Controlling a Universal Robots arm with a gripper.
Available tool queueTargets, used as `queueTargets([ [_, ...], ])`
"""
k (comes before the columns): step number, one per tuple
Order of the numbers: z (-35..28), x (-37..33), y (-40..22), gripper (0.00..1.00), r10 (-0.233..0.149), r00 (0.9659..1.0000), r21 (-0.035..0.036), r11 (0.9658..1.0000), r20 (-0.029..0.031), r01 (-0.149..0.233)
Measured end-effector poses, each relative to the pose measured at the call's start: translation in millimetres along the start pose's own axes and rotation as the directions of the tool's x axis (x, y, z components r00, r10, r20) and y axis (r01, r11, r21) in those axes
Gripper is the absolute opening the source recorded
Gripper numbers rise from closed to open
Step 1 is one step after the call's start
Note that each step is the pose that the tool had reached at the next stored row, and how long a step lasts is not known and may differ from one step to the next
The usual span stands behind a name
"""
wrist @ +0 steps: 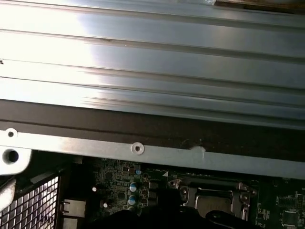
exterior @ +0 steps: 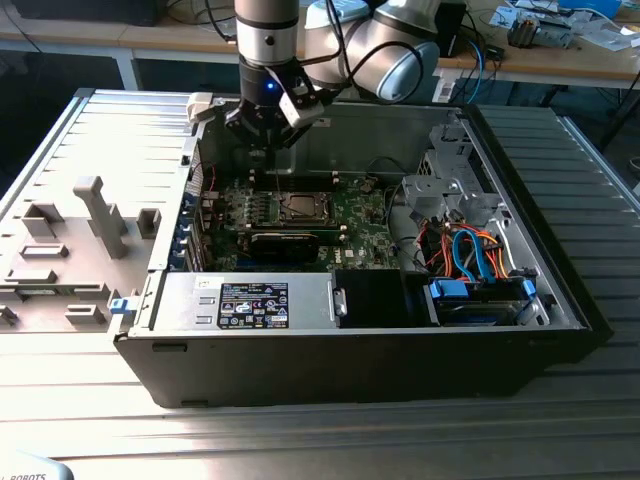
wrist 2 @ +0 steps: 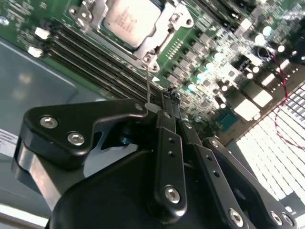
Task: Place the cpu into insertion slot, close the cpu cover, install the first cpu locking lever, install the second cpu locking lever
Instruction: 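Install the first cpu locking lever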
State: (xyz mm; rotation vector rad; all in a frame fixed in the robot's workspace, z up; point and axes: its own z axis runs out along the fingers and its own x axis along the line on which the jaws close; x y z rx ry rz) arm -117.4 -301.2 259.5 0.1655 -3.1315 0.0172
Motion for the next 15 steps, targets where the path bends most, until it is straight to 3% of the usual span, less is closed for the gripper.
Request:
queueTargets([
  [2,0.0,-4.9,-0.5,0.11,0.0,1.0,0.0005,1.0,-0.0002,0.0],
  [4,0.0,-15.1,-1.6,0.11,0.0,1.0,0.0007,1.0,-0.0009,0.0],
  [6,0.0,-18.8,-2.0,0.11,0.0,1.0,0.0007,1.0,-0.0011,0.0],
  [8,0.0,-19.5,-2.1,0.11,0.002,1.0,0.0006,1.0,-0.0009,-0.002],
  [11,0.7,-19.5,-2.0,0.11,0.044,0.999,0.0005,0.999,-0.0015,-0.044],
  [15,2.7,-19.7,-2.1,0.11,0.047,0.9989,0.0002,0.9989,-0.0015,-0.047],
])
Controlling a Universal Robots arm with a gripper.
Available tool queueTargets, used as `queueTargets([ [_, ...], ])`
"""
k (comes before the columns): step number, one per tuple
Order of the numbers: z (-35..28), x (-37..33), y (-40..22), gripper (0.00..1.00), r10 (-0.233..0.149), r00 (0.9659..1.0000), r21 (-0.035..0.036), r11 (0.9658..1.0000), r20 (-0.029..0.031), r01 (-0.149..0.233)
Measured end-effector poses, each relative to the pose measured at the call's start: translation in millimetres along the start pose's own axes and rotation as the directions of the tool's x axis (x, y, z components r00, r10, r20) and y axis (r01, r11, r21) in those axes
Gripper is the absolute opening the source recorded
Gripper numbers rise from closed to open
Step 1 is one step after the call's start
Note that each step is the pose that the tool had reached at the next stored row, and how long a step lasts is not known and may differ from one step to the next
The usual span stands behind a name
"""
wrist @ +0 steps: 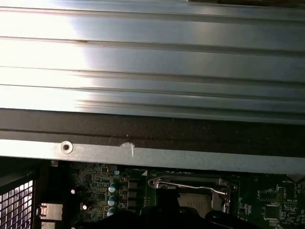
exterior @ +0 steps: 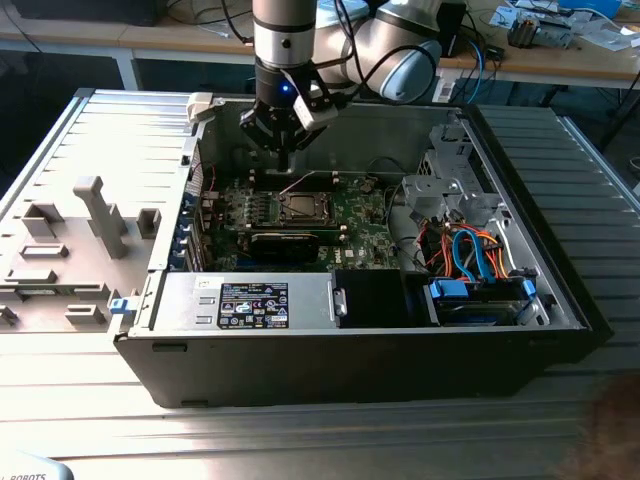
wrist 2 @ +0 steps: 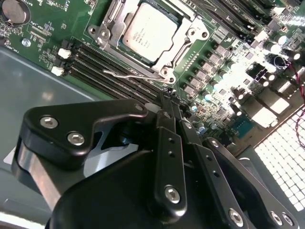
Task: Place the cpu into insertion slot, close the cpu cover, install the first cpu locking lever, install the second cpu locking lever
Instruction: 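Install the first cpu locking lever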
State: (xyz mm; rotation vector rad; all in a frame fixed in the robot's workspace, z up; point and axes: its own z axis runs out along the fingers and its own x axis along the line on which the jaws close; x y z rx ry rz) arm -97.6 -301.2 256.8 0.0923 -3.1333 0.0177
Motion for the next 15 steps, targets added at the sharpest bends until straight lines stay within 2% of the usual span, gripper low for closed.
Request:
queueTargets([
  [15,7.8,-0.9,0.0,0.11,0.0,1.0,0.0,1.0,0.0,0.0],
])
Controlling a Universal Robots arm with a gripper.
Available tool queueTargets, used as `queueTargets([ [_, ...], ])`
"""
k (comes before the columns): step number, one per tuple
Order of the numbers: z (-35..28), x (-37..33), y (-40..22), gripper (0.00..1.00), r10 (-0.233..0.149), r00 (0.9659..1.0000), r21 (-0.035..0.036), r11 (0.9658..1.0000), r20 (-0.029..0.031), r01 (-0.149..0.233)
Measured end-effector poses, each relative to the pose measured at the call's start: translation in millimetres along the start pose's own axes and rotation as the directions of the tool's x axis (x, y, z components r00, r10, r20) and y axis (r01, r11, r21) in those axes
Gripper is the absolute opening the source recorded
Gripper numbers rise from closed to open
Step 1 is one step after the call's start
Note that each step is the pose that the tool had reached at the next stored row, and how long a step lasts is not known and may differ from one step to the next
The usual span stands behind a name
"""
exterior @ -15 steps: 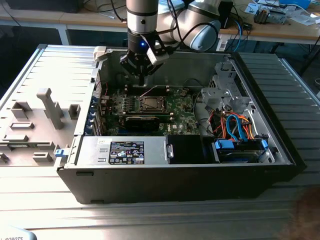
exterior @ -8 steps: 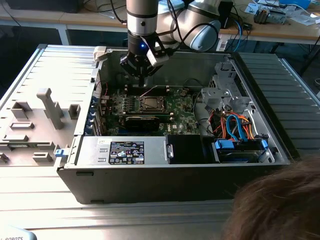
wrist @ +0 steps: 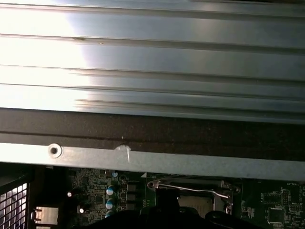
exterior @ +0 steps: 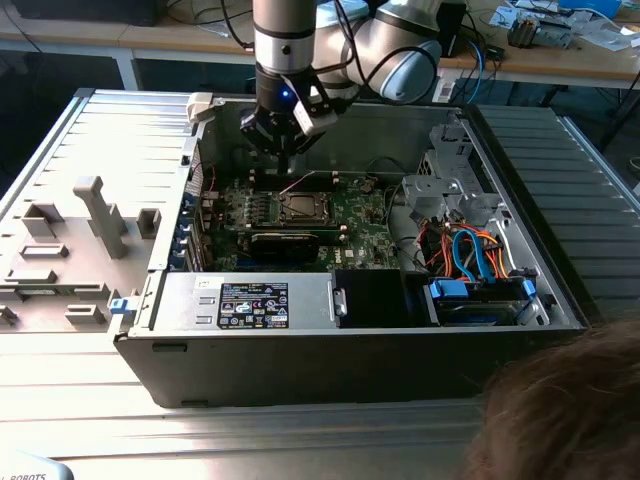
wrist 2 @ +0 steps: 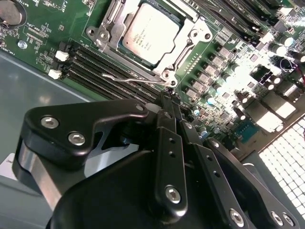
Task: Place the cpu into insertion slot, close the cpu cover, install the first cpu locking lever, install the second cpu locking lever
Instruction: 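Install the first cpu locking lever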
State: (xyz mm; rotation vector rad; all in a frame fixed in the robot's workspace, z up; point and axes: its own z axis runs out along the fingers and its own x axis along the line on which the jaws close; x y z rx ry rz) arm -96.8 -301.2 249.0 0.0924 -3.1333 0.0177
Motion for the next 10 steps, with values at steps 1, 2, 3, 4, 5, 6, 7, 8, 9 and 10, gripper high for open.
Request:
queueTargets([
  [1,0.7,-0.5,0.0,0.11,0.0,1.0,0.0,1.0,0.0001,0.0],
  [2,1.5,-1.2,0.0,0.11,0.0,1.0,0.0,1.0,0.0,0.0],
  [3,2.0,-1.5,-0.1,0.11,0.0,1.0,0.0,1.0,0.0,0.0],
  [4,2.5,-1.7,-0.1,0.11,0.0,1.0,0.0,1.0,0.0,0.0],
  [5,3.2,-2.0,-0.1,0.11,0.0,1.0,0.0,1.0,-0.0001,0.0],
  [6,3.6,-2.1,-0.1,0.11,0.0,1.0,0.0,1.0,-0.0001,0.0],
  [7,4.1,-2.2,-0.1,0.11,0.0,1.0,0.0,1.0,0.0,0.0],
  [8,4.5,-2.3,-0.1,0.11,0.0,1.0,0.0,1.0,0.0,0.0],
  [9,5.1,-2.6,-0.1,0.11,0.0,1.0,0.0,1.0,0.0,0.0],
  [10,5.8,-2.8,-0.1,0.11,0.0,1.0,0.0,1.0,0.0,0.0],
])
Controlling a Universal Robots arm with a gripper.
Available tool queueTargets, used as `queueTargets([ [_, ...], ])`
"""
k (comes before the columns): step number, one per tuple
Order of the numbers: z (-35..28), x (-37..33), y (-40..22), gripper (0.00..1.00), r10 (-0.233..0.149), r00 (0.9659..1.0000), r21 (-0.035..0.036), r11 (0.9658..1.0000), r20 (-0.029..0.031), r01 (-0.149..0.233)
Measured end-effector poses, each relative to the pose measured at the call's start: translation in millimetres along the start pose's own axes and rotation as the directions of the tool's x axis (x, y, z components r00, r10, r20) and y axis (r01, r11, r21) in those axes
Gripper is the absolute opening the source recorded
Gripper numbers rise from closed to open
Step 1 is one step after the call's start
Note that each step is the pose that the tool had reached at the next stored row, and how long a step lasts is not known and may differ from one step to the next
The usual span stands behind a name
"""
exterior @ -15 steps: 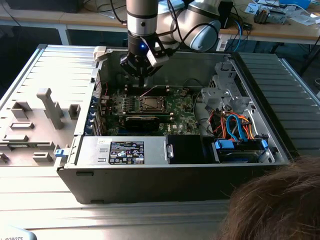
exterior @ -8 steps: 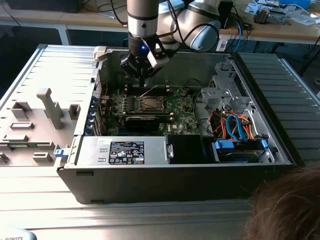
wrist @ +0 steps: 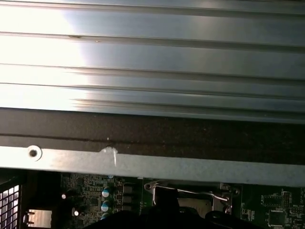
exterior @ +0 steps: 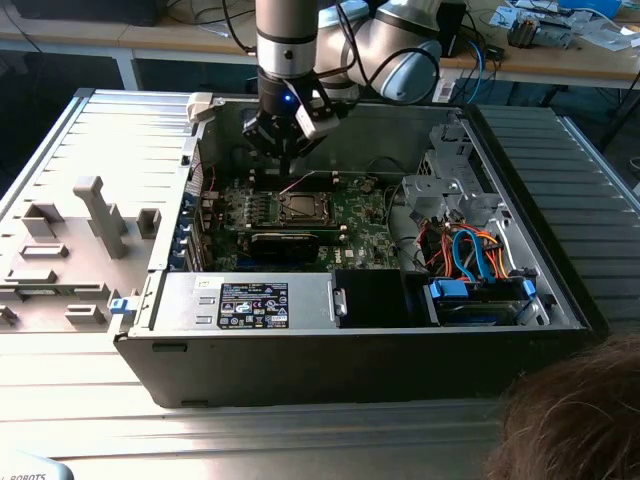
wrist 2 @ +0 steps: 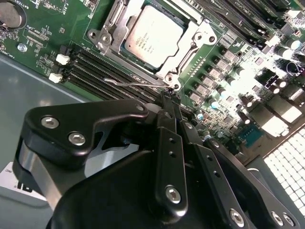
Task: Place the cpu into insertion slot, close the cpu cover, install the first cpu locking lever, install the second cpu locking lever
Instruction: 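Install the first cpu locking lever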
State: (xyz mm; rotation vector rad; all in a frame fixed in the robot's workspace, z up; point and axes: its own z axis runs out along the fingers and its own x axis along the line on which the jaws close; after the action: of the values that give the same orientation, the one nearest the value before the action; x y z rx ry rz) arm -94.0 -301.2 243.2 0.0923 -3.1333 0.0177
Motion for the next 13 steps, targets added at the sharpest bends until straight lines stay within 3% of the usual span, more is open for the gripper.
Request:
queueTargets([
  [8,4.6,-5.2,-0.3,0.11,0.0,1.0,0.0,1.0,-0.0003,0.0],
  [13,10.7,-7.5,-0.1,0.11,0.002,1.0,-0.0035,1.0,-0.0002,-0.002],
])
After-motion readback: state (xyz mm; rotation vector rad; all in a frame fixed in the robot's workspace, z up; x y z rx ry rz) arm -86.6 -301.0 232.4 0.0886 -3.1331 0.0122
